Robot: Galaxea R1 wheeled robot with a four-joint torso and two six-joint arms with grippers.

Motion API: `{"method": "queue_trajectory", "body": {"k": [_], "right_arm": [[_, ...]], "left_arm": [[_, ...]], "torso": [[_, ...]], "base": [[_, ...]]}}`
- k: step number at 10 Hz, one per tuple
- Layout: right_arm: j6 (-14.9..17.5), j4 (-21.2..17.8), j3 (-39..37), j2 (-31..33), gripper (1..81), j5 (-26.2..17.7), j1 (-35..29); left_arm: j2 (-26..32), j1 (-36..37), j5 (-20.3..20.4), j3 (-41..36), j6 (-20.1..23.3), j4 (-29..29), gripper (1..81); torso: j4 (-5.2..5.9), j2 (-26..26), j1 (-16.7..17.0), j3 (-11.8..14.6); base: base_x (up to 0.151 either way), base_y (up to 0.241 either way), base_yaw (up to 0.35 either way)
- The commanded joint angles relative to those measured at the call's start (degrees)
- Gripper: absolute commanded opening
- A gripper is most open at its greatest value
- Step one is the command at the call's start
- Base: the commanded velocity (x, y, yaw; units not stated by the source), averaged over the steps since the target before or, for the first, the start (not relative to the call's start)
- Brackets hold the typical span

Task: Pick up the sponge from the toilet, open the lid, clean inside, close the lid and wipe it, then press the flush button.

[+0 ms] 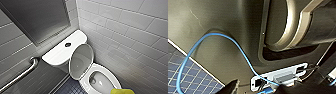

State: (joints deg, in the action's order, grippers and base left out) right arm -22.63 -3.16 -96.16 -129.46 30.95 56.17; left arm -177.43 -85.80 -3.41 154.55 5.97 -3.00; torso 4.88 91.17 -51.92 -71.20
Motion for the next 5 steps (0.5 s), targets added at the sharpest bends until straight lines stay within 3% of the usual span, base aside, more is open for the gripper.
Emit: {"method": "queue_trajectory", "body": {"k": [1,3,5], "right_arm": [[0.57,-0.09,5.47,5.15,1.0,0.42,3.29],[0.83,-0.18,8.19,6.38,1.0,0.78,2.51],[0.74,-0.27,9.42,6.91,1.0,-0.37,-3.10]], "left_arm": [[-0.56,-2.49,-5.55,-0.21,0.71,0.10,81.1],[-0.64,-2.49,-5.38,-0.21,0.71,0.10,81.1],[-0.56,-2.49,-5.38,-0.21,0.71,0.10,81.1]], "torso": [[0.00,0.00,0.00,0.00],[0.00,0.02,0.00,0.00],[0.00,0.02,0.00,0.00]], "base": [[0.000,0.000,0.000],[0.000,0.000,0.000],[0.000,0.000,0.000]]}}
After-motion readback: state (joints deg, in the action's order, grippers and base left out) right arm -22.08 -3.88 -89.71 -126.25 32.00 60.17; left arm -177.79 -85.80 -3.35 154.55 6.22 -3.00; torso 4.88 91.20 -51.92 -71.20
